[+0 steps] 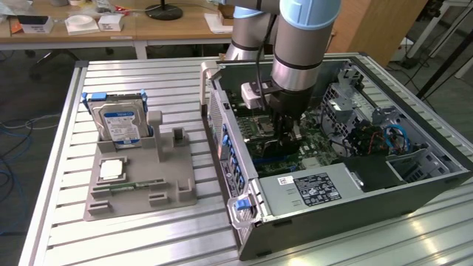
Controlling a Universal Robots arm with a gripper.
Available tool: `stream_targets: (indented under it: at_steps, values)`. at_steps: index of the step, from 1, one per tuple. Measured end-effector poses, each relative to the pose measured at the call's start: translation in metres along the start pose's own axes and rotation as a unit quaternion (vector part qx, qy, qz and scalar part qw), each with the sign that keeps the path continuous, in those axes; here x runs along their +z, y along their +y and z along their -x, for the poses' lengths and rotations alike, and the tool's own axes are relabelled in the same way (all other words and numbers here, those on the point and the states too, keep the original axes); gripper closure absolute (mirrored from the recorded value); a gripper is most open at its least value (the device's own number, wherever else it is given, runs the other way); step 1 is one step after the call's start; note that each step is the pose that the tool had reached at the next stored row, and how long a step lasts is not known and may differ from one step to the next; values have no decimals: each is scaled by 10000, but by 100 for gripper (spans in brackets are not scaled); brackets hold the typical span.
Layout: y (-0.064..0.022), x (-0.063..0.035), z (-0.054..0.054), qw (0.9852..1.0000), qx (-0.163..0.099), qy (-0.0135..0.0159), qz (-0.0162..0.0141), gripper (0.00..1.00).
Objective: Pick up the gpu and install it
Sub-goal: 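Insert the gpu into the slot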
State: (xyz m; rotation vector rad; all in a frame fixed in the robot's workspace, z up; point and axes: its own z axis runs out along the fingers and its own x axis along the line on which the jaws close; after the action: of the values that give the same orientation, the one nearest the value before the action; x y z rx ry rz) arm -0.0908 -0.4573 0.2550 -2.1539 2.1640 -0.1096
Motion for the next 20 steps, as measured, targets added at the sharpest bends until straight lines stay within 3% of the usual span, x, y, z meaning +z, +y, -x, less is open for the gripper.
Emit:
stream_targets:
  at_steps: [4,20]
  values:
    - [5,31,0,10000,-2,-5,-11,74]
    - [13,62,-1,10000,-2,4,-8,74]
